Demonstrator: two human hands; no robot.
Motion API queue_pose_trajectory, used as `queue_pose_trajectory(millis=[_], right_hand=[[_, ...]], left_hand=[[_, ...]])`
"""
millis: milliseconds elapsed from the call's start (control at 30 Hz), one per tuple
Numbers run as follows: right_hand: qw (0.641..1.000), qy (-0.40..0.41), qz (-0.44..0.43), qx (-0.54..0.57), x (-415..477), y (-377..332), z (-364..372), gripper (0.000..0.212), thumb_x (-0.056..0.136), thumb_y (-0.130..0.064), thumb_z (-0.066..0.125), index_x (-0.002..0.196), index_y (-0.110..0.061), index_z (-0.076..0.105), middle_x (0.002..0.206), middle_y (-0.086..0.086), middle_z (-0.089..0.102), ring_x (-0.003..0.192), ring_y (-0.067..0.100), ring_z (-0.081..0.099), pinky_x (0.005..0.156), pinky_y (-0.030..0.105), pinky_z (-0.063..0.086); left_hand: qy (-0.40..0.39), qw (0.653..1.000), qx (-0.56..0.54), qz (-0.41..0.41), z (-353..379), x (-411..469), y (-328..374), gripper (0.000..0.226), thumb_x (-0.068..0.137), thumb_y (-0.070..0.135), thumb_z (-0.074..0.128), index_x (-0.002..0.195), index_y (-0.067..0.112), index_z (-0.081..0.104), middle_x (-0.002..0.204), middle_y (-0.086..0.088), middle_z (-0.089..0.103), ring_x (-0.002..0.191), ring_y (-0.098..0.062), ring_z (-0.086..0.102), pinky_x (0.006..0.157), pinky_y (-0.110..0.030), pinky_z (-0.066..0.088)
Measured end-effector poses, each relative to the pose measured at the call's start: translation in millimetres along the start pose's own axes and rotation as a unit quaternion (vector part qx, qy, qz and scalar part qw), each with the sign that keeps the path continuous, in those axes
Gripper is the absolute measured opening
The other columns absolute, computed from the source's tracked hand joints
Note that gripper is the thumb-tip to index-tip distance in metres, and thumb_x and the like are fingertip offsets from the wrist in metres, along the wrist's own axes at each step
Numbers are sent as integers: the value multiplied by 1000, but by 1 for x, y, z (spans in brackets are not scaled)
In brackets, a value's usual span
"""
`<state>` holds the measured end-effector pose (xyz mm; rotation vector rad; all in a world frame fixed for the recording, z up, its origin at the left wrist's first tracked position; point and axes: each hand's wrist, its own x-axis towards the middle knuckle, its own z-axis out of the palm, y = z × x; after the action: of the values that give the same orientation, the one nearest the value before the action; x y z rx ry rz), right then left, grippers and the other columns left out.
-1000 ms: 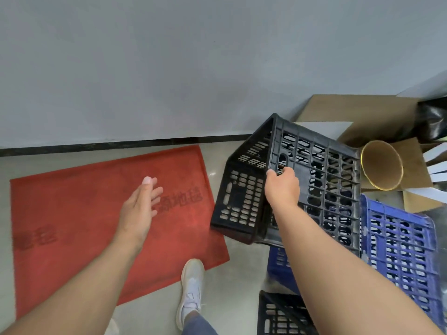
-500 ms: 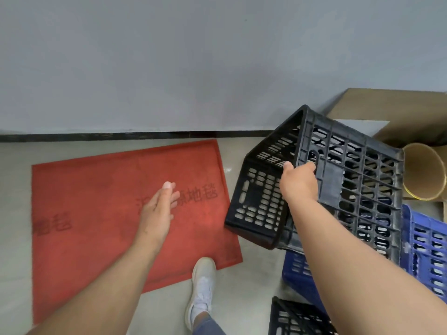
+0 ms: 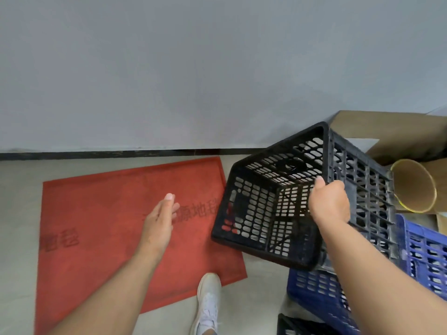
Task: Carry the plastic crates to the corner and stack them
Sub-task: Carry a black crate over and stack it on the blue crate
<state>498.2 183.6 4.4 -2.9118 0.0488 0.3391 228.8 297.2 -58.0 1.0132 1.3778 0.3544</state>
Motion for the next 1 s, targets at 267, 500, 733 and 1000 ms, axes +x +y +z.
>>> queue_pose_trajectory(millis=[267,500,733,1000], right_hand=[[989,-59,-65,119,-45,-12,-21,50,93,-47,47,85,0,57,80,17,60,71,34,57,63,39,43],[936,-231,-75,255,-105,-45,-23,44,92,-44,54,91,-1,62,50,3,34,43,19,30,43,30,26],[884,-349,-100,294,-141,-59,28,38,93,-43,54,93,-5,59,47,-6,28,35,11,25,32,17,24],[857,-401,-141,291,-133,-72,116,65,67,-56,64,101,-1,60,47,-6,30,34,9,26,32,18,24]], left_hand=[[29,999,40,-6,-57,6,-19,46,100,39,38,134,13,54,135,-5,57,126,-22,51,112,-42,34],[99,986,132,-19,-150,26,-42,55,102,41,33,148,10,37,155,-10,37,143,-26,31,114,-34,21],[176,963,93,-180,-252,81,-114,63,99,48,34,140,1,44,145,-27,45,132,-42,44,111,-47,33],[187,944,-67,-262,-317,125,-210,58,74,53,59,106,5,67,106,-21,69,93,-35,66,84,-45,53]])
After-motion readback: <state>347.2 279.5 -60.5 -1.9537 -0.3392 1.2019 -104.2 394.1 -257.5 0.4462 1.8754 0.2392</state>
